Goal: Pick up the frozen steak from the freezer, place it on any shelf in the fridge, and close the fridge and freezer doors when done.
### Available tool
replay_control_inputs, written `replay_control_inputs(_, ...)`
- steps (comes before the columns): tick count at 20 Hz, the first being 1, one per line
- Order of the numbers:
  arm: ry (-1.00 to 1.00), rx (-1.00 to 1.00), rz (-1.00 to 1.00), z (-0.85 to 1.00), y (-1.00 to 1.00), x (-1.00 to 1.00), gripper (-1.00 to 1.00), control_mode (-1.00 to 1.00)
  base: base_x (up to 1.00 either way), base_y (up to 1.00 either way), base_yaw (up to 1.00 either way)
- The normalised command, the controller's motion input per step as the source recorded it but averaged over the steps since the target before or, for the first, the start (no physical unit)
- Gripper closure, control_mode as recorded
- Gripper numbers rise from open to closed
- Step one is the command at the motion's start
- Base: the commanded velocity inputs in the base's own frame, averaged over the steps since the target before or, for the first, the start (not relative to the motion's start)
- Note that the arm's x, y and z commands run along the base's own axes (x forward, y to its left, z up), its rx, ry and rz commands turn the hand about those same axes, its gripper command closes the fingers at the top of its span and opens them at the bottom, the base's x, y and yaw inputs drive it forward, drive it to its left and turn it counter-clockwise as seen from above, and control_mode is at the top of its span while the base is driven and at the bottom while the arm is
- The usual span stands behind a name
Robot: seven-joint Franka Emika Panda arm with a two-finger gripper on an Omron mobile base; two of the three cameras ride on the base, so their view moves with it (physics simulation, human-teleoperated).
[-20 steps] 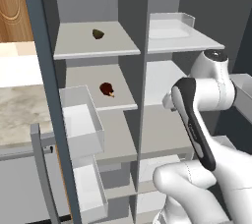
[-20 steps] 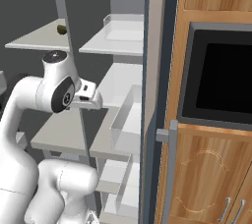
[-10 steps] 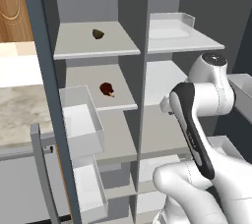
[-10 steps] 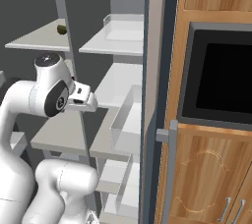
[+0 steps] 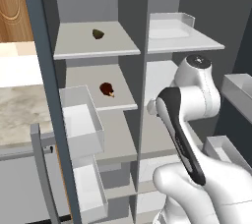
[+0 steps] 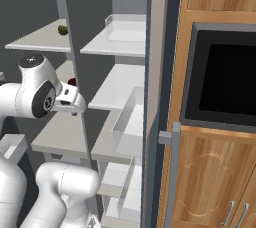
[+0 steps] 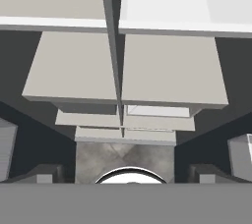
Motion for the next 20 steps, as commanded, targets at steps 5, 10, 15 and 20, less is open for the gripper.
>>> replay_control_inputs(5, 0.00, 0.00, 0.00, 0.00, -0.15, 0.05, -1.00, -1.00, 0.00, 0.00, 0.00)
replay_control_inputs(10, 0.00, 0.00, 0.00, 0.00, -0.42, 0.05, -1.00, -1.00, 0.00, 0.00, 0.00)
replay_control_inputs(15, 0.00, 0.00, 0.00, 0.00, -0.03, 0.00, -1.00, -1.00, 0.00, 0.00, 0.00)
replay_control_inputs(20, 0.00, 0.00, 0.00, 0.00, 0.00, -0.06, -1.00, -1.00, 0.00, 0.00, 0.00)
